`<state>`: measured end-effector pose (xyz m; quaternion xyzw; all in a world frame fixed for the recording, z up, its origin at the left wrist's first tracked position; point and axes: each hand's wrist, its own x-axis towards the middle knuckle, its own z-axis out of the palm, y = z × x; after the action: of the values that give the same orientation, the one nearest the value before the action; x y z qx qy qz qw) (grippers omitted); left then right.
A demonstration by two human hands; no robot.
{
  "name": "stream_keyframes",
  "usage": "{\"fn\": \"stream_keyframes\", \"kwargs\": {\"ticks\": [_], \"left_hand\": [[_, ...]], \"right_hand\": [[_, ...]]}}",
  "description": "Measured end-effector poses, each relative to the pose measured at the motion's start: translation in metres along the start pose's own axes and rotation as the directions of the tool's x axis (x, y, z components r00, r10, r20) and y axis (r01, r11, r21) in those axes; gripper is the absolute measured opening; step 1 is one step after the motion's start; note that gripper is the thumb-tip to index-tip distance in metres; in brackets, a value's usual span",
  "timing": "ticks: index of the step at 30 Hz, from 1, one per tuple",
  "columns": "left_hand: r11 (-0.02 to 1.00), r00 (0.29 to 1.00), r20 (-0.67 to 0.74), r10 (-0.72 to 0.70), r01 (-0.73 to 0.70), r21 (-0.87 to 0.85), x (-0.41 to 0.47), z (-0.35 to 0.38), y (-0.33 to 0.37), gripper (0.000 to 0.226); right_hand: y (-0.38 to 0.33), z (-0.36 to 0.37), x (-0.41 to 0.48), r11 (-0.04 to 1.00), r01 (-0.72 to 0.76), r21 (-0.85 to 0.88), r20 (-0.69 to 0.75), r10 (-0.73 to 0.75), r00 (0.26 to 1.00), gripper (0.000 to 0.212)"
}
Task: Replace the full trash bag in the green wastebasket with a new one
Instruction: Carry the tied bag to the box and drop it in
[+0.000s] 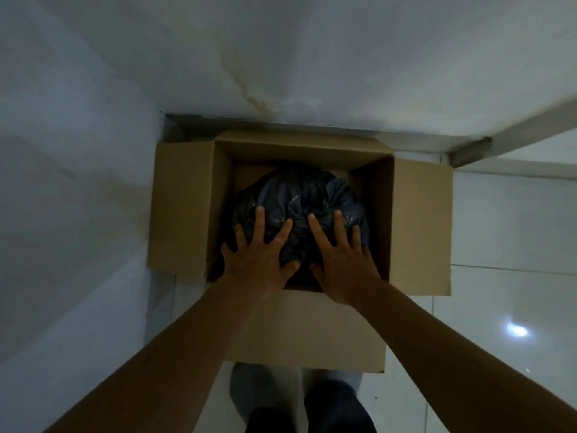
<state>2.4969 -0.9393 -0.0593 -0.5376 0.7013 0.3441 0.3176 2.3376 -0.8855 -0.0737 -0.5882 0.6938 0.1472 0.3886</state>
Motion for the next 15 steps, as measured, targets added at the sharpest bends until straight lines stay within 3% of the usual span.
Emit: {"fn": "stream_keyframes", "kwargs": {"ticks": [9,15], "left_hand": [[0.998,0.993,-0.109,0.045,-0.049,-0.036,-0.039,-0.055,-0.005,0.078],[0.999,0.993,-0.115,0.022,-0.028,-0.044,-0.12,-0.109,0.016,0.079]], "right_hand": [[-0.006,-0.05,-0.038,0.997,-0.008,0.082,-0.096,0.016,0.995,0.086],[-0.02,-0.111,-0.107,0.993,-0.011,0.118,-0.125,0.026,0.992,0.08]]}}
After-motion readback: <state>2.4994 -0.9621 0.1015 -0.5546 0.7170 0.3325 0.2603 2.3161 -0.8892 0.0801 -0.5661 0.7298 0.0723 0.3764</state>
